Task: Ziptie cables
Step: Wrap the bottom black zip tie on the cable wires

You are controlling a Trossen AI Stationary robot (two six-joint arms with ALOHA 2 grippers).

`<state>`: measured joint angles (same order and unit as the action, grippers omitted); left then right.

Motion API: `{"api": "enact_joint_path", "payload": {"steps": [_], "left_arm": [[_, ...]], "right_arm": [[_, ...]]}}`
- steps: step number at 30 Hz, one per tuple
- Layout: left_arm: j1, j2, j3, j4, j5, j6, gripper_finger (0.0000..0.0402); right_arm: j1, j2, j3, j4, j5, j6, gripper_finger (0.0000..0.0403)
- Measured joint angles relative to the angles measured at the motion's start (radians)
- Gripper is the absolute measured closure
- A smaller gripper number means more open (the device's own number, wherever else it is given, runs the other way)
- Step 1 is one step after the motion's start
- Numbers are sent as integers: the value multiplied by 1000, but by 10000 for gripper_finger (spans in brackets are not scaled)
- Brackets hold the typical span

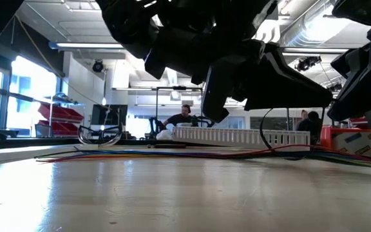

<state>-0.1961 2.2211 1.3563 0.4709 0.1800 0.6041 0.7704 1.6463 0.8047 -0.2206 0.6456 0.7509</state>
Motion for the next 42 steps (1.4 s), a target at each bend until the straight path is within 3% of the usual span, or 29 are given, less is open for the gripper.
{"api": "enact_joint_path", "payload": {"steps": [5, 8, 20, 29, 35, 42], "left_arm": [[1, 0, 0, 3, 18, 14, 299], [1, 0, 0, 3, 19, 50, 292], [-1, 1, 1, 3, 25, 36, 387], [7, 1, 1, 1, 30, 15, 399], [43, 2, 1, -1, 15, 12, 401], [84, 2, 1, -9, 15, 15, 401]], "right_arm": [[0, 0, 0, 10, 0, 0, 403], [0, 0, 0, 11, 0, 0, 403], [0, 0, 0, 22, 0, 0, 403], [11, 0, 0, 28, -11, 40, 403], [81, 12, -1, 42, 11, 201, 403], [172, 113, 0, 106, 36, 405, 403]]}}
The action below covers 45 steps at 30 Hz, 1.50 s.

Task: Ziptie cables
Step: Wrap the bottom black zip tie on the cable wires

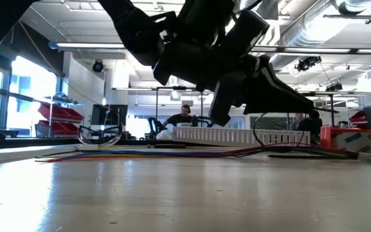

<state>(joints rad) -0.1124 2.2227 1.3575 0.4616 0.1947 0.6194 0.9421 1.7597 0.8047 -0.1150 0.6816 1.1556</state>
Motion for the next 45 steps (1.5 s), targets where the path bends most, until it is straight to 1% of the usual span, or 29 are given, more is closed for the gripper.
{"api": "enact_joint_path", "payload": {"steps": [2, 4, 6, 7, 10, 12, 14, 16, 18, 21, 24, 26, 30, 32, 35, 39, 42, 45], "left_arm": [[1, 0, 0, -8, 13, -5, 401], [2, 0, 0, -12, 24, -6, 401], [3, 0, 0, -15, 36, -7, 401], [3, 0, 0, -15, 37, -9, 401], [1, 0, 0, -16, 40, -16, 401], [1, 0, 0, -16, 41, -17, 401], [1, 0, 0, -17, 42, -31, 401], [1, 0, 0, -18, 49, -42, 401], [1, 0, 0, -23, 56, -43, 401], [1, 0, 0, -30, 56, -43, 401], [1, 0, 0, -28, 56, -43, 401], [1, 0, 0, -28, 57, -43, 401], [1, 0, 0, -28, 57, -43, 401], [1, 0, 0, -28, 57, -42, 401], [1, 0, 0, -22, 57, -42, 401], [1, 0, 0, -22, 57, -42, 401], [1, 0, 0, -21, 57, -43, 401], [1, 0, 0, -22, 57, -49, 401]], "right_arm": [[17, 1, 0, 5, 54, 8, 403], [19, -7, 0, 1, 146, -36, 403], [11, -20, 0, 2, 219, -131, 399], [5, -29, 0, 2, 232, -193, 393], [-21, -42, 0, 5, 231, -405, 358], [-40, -46, 0, -6, 232, -549, 325], [-60, -47, 0, -29, 233, -646, 290], [-83, -47, 0, -65, 232, -678, 259], [-104, -47, 0, -88, 231, -674, 234], [-120, -47, 0, -106, 234, -664, 217], [-111, -47, 0, -127, 286, -659, 222], [-107, -47, 0, -158, 298, -630, 231], [-125, -47, 0, -264, 268, -491, 252], [-133, -47, 0, -284, 263, -452, 259], [-143, -47, 0, -274, 257, -468, 264], [-161, -47, 0, -265, 206, -480, 276], [-164, -47, 0, -260, 204, -446, 303], [-164, -47, 0, -249, 218, -401, 348]]}}
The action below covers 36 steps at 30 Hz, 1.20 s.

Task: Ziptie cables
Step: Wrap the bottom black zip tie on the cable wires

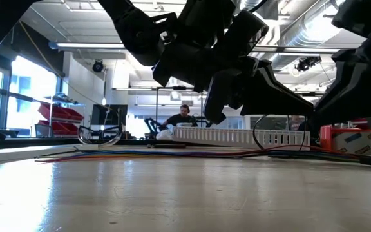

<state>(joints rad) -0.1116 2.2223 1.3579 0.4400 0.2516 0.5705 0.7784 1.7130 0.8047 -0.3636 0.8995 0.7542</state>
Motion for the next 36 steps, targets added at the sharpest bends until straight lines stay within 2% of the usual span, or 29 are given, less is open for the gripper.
{"api": "enact_joint_path", "payload": {"steps": [2, 4, 10, 17, 21, 24, 26, 31, 36], "left_arm": [[0, 0, 0, 0, -1, -9, 401], [0, -1, 0, 0, 0, -14, 401], [-3, -1, 0, -10, -46, -2, 401], [12, -2, 0, -22, -95, 9, 401], [14, -2, 0, -26, -79, 2, 401], [11, -2, 12, -37, -48, -21, 401], [9, -2, 23, -54, -42, -33, 401], [3, -2, 46, -94, -39, -45, 401], [0, -2, 47, -96, -39, -63, 401]], "right_arm": [[3, 0, 0, 9, -1, 20, 383], [9, 0, 0, 17, 1, 38, 396], [25, 0, 0, 18, -41, 179, 402], [140, 30, 0, 7, -73, 418, 402], [192, 56, 0, 7, 3, 486, 403], [200, 54, 0, 32, 123, 383, 402], [191, 42, 0, 49, 161, 255, 394], [148, 7, 0, 46, 151, -2, 333], [76, 2, 0, 25, 60, -101, 273]]}}
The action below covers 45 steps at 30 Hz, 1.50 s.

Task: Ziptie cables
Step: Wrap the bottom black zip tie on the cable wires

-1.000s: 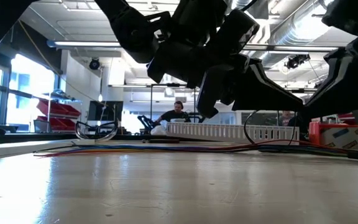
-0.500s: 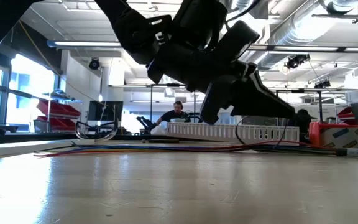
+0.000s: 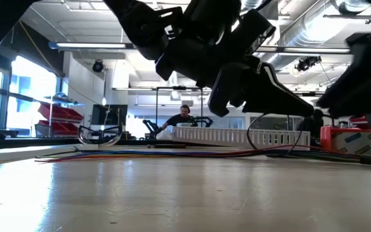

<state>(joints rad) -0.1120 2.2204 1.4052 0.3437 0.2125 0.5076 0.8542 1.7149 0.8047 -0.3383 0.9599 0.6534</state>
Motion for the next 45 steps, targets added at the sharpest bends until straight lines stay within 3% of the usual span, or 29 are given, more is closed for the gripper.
{"api": "enact_joint_path", "payload": {"steps": [5, 14, 18, 29, 33, 39, 45], "left_arm": [[1, 0, 0, -5, -1, -4, 401], [0, 0, 0, -13, -7, -8, 401], [-2, 0, 0, -17, -8, -8, 401], [-2, 0, 0, -12, -8, -8, 401], [-2, 0, 0, -8, -8, -8, 401], [-2, 0, 0, -8, -9, -13, 401], [-2, 0, 0, -7, -13, -17, 401]], "right_arm": [[-47, 0, 0, -17, -22, 1, 270], [-62, 0, 0, -32, -29, 36, 332], [-62, 0, 0, -58, -104, 103, 343], [-47, -41, 0, -122, -119, 183, 253], [-89, -26, 0, -106, -135, 178, 248], [-111, -25, 0, -86, -131, 177, 292], [-110, -25, 0, -51, -131, 177, 382]]}}
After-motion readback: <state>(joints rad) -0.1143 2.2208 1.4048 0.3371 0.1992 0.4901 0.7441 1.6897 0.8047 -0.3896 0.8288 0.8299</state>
